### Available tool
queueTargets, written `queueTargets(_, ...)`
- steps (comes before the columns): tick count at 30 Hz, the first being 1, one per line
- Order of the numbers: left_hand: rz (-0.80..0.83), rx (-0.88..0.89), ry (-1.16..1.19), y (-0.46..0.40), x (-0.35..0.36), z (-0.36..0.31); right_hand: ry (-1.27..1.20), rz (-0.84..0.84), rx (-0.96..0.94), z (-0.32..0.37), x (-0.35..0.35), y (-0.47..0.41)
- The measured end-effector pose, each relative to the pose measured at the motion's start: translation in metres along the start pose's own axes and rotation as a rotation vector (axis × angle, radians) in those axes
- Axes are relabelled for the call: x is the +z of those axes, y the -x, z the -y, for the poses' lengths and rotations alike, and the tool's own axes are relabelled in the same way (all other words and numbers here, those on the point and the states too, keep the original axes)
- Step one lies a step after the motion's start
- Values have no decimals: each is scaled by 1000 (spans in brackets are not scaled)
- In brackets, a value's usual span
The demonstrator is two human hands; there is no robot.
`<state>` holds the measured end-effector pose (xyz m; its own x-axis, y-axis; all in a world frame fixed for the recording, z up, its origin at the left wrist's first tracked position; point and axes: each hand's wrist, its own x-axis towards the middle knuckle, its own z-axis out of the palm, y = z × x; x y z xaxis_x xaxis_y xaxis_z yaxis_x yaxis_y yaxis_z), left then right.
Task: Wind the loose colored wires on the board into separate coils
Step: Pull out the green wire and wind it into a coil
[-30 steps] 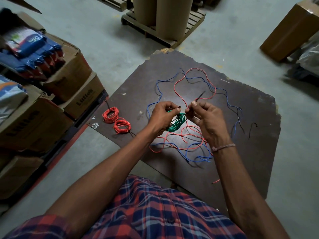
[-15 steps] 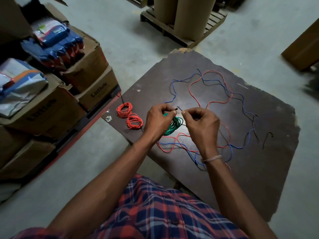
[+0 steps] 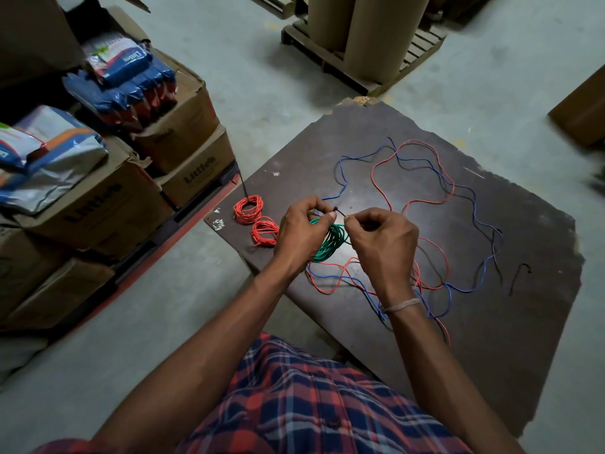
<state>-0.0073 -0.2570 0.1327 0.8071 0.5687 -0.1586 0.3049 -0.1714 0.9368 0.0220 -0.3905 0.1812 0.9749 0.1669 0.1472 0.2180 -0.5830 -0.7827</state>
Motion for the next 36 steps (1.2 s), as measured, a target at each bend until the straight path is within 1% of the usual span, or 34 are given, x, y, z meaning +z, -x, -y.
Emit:
queueTargets(7, -11, 8, -44, 1, -4, -3, -10, 5, 7, 2, 3, 0)
queueTargets(17, 36, 131, -169, 13, -7, -13, -45, 25, 33, -4, 5, -3)
queueTargets(21, 26, 148, -196, 14, -7, -14, -89, 7, 86, -10, 5, -2)
queueTargets(23, 18, 149, -202, 12, -8, -12, -135, 27, 124, -13, 3, -1)
queueTargets(26, 19, 155, -233, 10, -10, -11, -164, 89, 123, -16, 2, 1)
queueTargets(30, 87, 196, -275, 13, -10, -9, -196, 97, 120, -16, 2, -2)
queueTargets(32, 112, 203, -300, 15, -10, -7, -205, 126, 113, -18, 1, -5)
queueTargets(36, 105, 183, -285, 15, -11, -3, -222, 134, 178, -24, 1, -9)
